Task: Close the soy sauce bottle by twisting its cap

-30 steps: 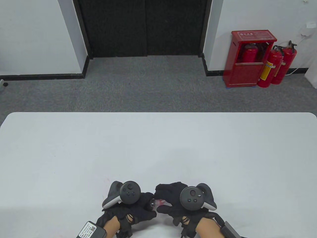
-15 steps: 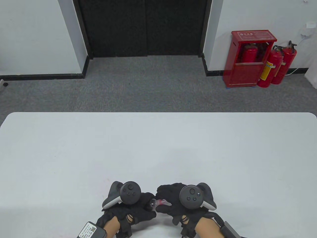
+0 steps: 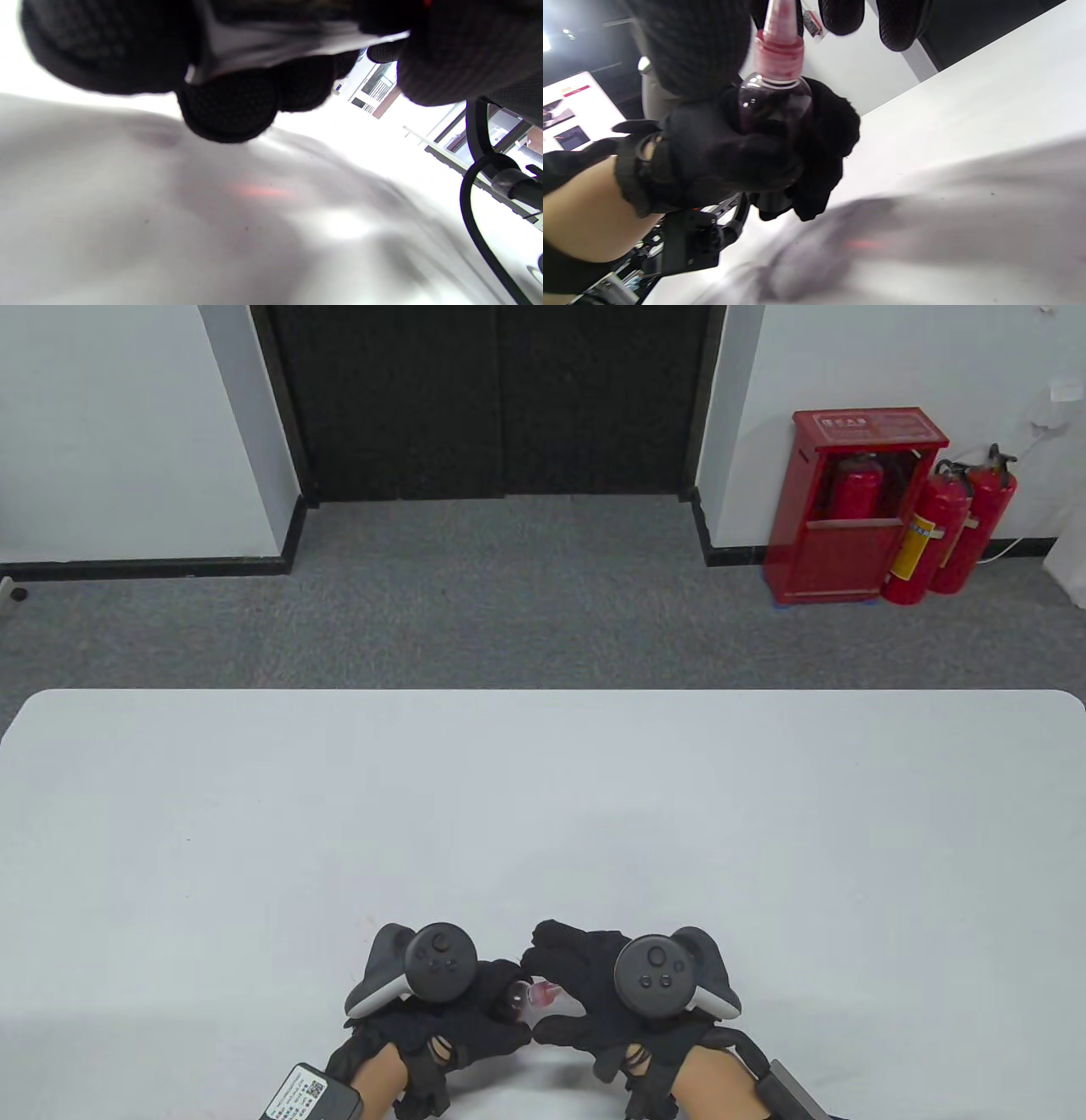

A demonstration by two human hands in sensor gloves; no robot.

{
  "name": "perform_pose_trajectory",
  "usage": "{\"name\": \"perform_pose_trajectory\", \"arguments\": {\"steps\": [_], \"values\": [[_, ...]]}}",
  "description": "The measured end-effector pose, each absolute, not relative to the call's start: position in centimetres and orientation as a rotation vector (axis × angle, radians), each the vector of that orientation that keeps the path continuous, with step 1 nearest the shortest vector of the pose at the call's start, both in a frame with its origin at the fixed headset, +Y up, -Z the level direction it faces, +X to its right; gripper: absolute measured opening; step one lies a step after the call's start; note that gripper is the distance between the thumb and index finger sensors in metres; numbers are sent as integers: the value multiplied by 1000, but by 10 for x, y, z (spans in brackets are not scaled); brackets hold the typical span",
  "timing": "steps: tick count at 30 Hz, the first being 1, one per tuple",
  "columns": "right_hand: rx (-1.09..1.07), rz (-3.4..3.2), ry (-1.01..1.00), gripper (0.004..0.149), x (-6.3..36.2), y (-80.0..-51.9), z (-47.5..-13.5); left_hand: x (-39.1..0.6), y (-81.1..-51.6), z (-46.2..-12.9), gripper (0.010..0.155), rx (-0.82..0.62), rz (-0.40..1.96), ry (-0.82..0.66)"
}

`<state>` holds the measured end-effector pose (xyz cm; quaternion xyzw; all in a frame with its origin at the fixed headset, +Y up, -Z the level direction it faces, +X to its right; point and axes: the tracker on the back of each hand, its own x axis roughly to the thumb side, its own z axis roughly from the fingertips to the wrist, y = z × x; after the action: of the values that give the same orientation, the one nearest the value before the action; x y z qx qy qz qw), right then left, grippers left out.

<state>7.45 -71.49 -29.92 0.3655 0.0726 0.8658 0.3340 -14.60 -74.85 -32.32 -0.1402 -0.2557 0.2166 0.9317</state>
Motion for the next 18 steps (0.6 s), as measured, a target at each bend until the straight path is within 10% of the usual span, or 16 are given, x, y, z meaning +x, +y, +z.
{"name": "perform_pose_trajectory", "arguments": {"steps": [18], "values": [[967,2317,99,61,71,-713,-297,-142,-749,-321,63,-286,464,-546]]}}
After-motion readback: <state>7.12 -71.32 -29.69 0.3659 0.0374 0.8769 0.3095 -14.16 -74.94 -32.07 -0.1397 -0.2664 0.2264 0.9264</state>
